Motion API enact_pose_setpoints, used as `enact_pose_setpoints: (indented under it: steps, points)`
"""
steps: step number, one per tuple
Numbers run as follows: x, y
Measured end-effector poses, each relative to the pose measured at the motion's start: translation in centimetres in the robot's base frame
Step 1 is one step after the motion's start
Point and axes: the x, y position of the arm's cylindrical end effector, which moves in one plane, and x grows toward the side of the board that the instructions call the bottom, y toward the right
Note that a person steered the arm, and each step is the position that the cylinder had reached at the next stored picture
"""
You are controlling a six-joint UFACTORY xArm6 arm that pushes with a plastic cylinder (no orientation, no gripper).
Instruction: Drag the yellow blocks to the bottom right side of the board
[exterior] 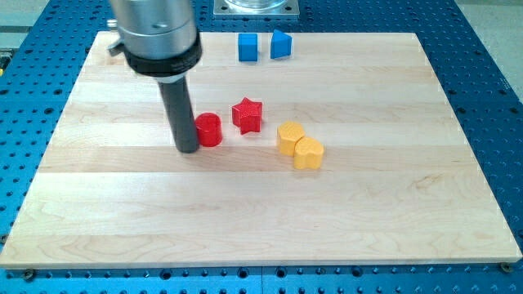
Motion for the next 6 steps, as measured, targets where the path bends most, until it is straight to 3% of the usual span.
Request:
enact_pose_setpoints:
  steps: [1, 2, 3, 5, 6]
  points:
    - [1.6, -1.4]
    - [1.1, 0.8]
    - [-1.7, 1.2]
    - [1.3, 0.1]
    - [1.1, 4.6]
